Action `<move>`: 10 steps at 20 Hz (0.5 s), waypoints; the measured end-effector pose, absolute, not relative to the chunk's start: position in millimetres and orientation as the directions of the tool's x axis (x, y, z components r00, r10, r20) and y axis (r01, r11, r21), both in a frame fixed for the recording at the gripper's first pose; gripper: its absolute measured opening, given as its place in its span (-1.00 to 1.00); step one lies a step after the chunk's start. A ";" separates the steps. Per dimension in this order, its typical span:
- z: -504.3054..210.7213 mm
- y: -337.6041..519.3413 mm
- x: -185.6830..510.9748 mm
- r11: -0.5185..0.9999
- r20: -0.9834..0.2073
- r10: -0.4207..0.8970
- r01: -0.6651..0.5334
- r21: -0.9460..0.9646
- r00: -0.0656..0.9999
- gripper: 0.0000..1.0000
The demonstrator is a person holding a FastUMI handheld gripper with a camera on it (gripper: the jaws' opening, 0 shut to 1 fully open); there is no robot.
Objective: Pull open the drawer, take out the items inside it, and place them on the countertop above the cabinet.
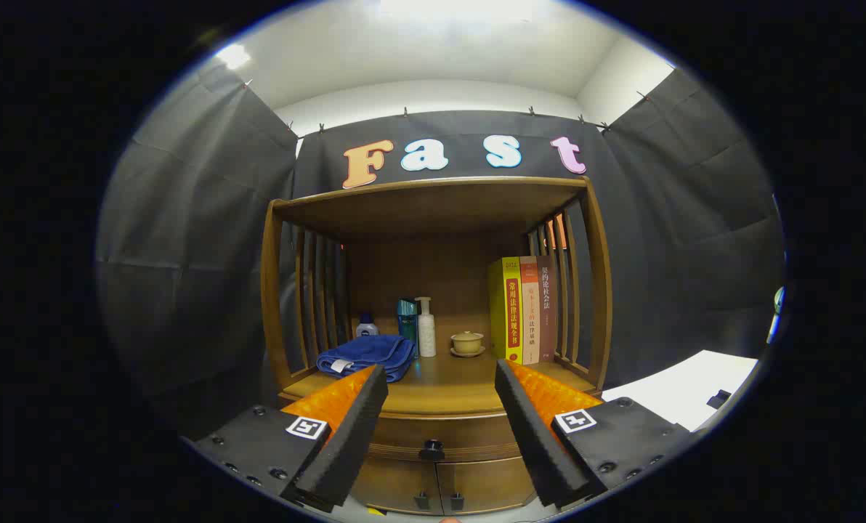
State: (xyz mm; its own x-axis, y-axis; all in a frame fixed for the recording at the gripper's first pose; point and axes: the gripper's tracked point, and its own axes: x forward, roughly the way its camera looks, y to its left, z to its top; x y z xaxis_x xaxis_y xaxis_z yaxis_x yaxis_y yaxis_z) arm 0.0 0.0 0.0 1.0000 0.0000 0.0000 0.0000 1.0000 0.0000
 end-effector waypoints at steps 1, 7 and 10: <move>1.5 -0.5 -1.6 1.000 0.001 0.001 -0.001 -0.003 1.000 0.96; -0.2 0.2 -0.7 1.000 0.000 0.013 -0.013 -0.004 1.000 0.96; -5.0 1.9 -2.4 1.000 -0.006 0.019 -0.019 -0.002 1.000 0.96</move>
State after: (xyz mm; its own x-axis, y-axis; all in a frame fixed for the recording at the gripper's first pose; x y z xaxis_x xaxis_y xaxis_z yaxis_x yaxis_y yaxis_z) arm -2.4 1.9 -5.0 0.9998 0.0191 -0.0059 -0.0191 0.9998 -0.0019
